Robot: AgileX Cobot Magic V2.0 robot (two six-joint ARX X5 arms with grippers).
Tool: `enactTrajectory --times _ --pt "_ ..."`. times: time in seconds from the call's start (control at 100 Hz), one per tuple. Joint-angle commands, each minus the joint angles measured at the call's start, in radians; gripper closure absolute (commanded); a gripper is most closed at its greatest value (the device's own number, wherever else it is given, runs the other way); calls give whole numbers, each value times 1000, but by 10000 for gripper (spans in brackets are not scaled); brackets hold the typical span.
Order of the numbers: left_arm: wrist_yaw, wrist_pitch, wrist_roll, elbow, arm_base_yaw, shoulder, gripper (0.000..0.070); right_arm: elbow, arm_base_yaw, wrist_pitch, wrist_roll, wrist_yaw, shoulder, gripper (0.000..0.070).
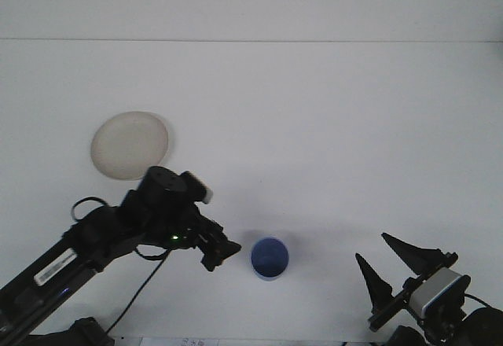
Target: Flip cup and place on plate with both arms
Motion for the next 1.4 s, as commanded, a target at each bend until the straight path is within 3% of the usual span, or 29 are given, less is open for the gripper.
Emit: enactTrajectory --times 0.0,0.16,0.58,0.84,1.15,1.39 --pt "-61 1 13 42 -49 71 272 7 8 5 -12 2 -3 279" --pt "-133 4 12 94 -115 216 272 7 8 3 -12 2 -3 279" --pt "-134 57 8 101 -141 410 294 7 8 3 -30 2 -3 279" --pt "-134 52 21 101 -148 424 700 7 8 3 -30 2 -3 279" --pt "-138 -17 66 114 -128 404 689 7 8 3 -30 2 -3 279" --pt "-327 -113 143 187 -29 241 691 7 8 2 -29 2 -3 279"
